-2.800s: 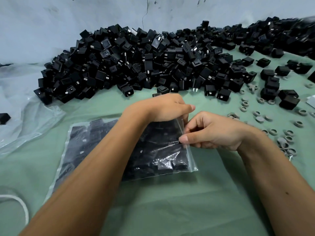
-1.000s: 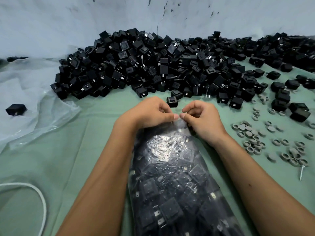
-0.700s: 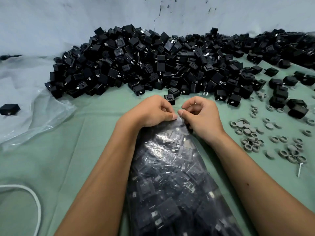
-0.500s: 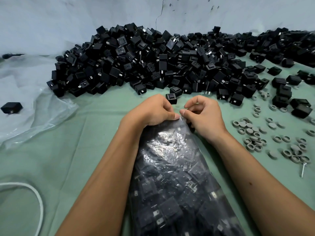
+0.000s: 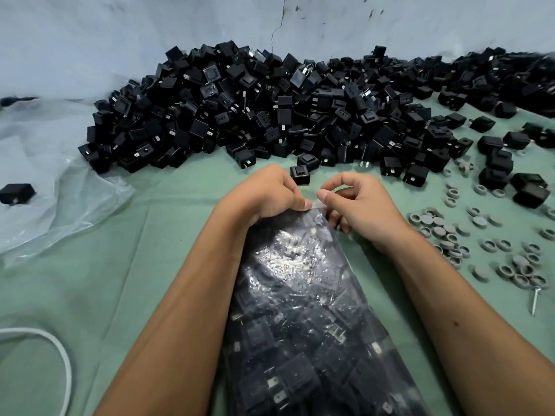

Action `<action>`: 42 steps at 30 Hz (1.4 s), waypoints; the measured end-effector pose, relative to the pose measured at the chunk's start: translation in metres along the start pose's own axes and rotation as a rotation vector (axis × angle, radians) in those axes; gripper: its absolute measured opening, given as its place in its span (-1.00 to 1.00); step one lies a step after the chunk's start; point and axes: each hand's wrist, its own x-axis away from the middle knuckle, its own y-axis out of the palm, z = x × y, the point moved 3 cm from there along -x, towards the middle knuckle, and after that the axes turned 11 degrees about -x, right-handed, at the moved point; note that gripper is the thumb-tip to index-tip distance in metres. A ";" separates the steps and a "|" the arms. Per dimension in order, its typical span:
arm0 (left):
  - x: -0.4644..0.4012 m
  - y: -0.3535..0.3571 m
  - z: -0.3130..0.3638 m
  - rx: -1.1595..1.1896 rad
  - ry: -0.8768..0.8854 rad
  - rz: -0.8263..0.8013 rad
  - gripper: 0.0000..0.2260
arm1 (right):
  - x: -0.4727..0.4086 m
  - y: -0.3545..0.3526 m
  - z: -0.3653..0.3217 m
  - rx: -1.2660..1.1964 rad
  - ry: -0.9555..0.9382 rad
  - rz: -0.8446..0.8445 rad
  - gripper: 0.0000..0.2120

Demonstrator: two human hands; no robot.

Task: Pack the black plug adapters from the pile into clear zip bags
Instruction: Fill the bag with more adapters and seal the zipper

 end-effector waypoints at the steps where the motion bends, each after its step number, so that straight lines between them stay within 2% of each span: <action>1: -0.001 0.000 0.000 0.006 -0.007 0.005 -0.77 | 0.000 -0.001 -0.001 0.000 0.006 -0.020 -0.91; 5: -0.003 0.001 -0.003 0.020 -0.022 0.002 -0.74 | -0.002 -0.002 -0.002 -0.017 0.010 -0.048 -0.87; 10: -0.007 -0.001 -0.003 -0.009 -0.017 -0.009 -0.85 | -0.006 -0.002 -0.001 -0.080 0.049 -0.031 -0.85; 15: -0.016 -0.007 0.015 -0.223 0.031 -0.197 -0.80 | -0.006 -0.004 -0.002 -0.112 0.079 -0.033 -0.82; 20: -0.019 -0.005 0.023 -0.295 0.163 -0.269 -0.89 | -0.006 -0.003 -0.003 -0.148 0.092 -0.019 -0.79; 24: -0.018 -0.001 0.021 -0.295 0.268 -0.279 -0.88 | -0.004 -0.002 -0.003 -0.172 0.094 -0.002 -0.75; 29: -0.016 0.001 0.018 -0.309 0.307 -0.278 -0.82 | -0.002 -0.001 -0.004 -0.197 0.086 0.003 -0.74; 35: -0.016 0.005 0.018 -0.333 0.296 -0.288 -0.78 | 0.001 -0.003 -0.006 -0.178 0.062 -0.008 -0.79; 42: -0.013 0.002 0.016 -0.173 0.261 -0.361 -0.78 | 0.000 -0.010 -0.007 -0.329 0.121 -0.067 -0.84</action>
